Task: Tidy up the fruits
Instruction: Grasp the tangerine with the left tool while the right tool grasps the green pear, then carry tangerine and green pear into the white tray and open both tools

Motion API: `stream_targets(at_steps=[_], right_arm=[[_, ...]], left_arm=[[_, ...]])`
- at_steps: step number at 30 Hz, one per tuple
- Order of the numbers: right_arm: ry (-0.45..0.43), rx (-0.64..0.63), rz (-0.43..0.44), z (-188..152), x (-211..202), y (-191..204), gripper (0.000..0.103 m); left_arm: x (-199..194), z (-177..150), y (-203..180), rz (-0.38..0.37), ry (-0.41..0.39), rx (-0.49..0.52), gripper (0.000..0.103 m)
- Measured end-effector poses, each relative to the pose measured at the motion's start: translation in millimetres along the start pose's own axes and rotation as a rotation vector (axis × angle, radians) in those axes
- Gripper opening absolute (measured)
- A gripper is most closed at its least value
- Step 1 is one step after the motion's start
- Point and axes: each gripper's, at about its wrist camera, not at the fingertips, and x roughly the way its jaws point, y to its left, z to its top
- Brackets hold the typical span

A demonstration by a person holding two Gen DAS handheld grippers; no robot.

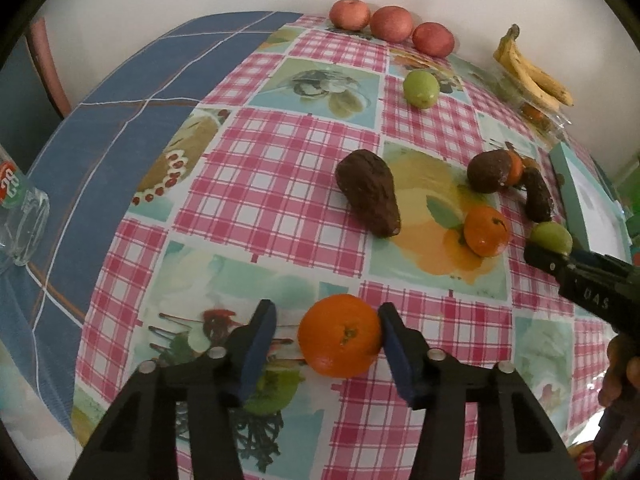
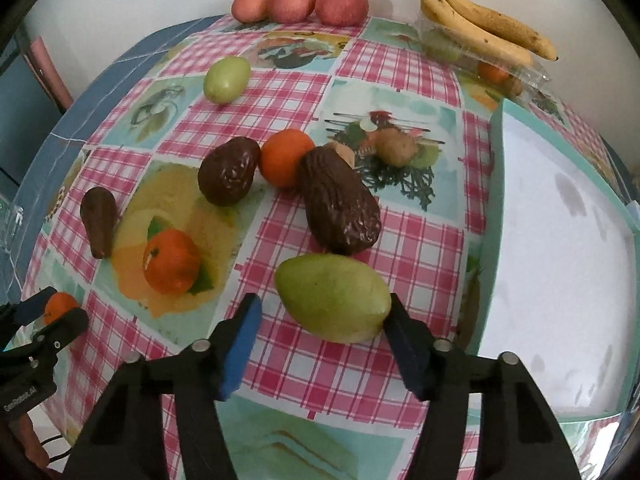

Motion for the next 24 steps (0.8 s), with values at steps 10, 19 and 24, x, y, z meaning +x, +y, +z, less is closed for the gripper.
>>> stream_targets(at_steps=[10,19,24], right_arm=[[-0.019,0.036,0.043,-8,-15,-8,0.051],[-0.080,0.082,0.087,-2,-40,-16,0.051],[-0.109,0.137,0.095,0,-57,-33,0.051]], left_arm=[[-1,1,-1,-0.017,0.016,-0.005,0.041],[-29,25,6,0.003,-0.034,-0.070,0.041],[-47,49,-11,-0.021,-0.075,-0.066,0.041]])
